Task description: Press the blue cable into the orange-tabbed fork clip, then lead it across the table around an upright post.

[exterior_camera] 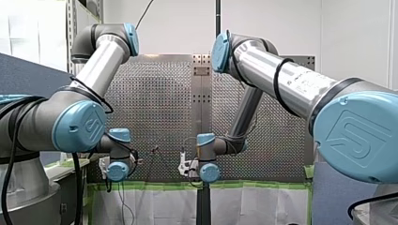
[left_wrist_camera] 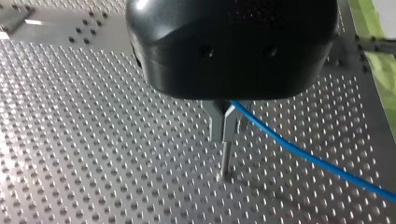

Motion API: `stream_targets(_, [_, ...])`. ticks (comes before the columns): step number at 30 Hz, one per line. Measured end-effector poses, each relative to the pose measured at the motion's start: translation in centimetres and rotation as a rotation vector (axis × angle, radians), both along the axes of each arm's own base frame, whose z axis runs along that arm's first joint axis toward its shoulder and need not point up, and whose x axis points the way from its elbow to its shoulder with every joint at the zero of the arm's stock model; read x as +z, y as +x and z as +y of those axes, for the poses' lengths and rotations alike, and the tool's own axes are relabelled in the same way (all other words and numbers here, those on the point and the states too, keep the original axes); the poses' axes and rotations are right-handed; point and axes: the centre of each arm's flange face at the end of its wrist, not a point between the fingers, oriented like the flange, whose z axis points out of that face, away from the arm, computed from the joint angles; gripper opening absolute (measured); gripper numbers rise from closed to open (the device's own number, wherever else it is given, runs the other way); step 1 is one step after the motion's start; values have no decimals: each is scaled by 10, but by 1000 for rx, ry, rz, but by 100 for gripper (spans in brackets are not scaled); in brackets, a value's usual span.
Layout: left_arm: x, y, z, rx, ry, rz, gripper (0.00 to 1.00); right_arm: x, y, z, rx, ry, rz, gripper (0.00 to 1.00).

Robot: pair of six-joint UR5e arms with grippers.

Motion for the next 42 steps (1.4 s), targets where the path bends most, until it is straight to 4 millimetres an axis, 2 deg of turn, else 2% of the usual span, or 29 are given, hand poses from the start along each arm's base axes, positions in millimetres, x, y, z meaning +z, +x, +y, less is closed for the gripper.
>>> stream_targets(13, [0, 20, -4, -53, 16, 20, 0, 27, 0, -27, -24, -25, -24, 0])
stream_targets(28, [-1, 31, -11, -84, 12, 27, 0, 29, -4, -36, -37, -27, -21, 0])
stream_targets(42, [-41, 53, -9, -85, 47, 125, 0, 29, -6, -38, -37, -28, -21, 0])
